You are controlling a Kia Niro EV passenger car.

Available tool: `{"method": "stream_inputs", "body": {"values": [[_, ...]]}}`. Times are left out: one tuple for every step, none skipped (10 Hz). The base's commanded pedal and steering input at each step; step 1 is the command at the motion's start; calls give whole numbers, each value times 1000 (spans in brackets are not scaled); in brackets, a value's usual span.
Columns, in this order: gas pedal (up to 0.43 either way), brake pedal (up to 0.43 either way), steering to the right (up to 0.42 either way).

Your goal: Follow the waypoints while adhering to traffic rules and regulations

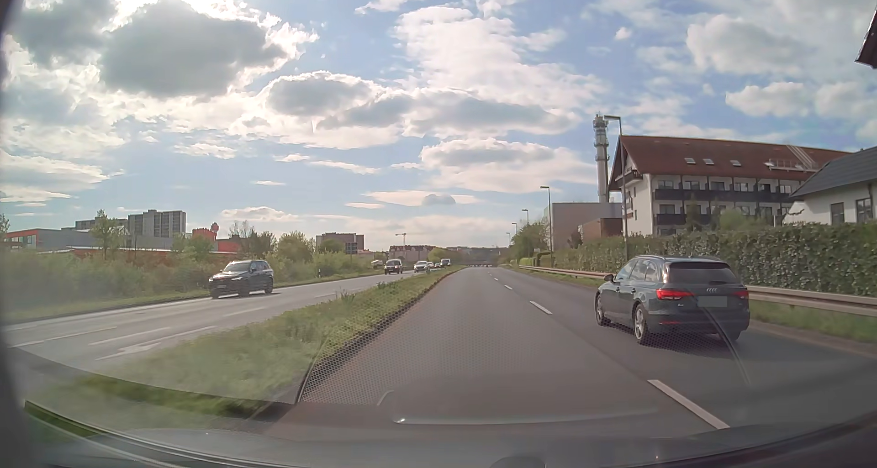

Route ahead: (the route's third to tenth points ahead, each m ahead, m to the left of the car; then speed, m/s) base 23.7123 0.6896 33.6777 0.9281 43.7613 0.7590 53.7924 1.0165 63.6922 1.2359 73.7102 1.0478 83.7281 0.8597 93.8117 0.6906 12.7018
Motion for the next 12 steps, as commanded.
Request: {"method": "stream_inputs", "body": {"values": [[87, 0, -4], [87, 0, -4], [87, 0, -5], [87, 0, -5], [87, 0, -5], [87, 0, -4], [87, 0, -5], [87, 0, -5], [87, 0, -5], [87, 0, -5], [87, 0, -4], [87, 0, -4]]}}
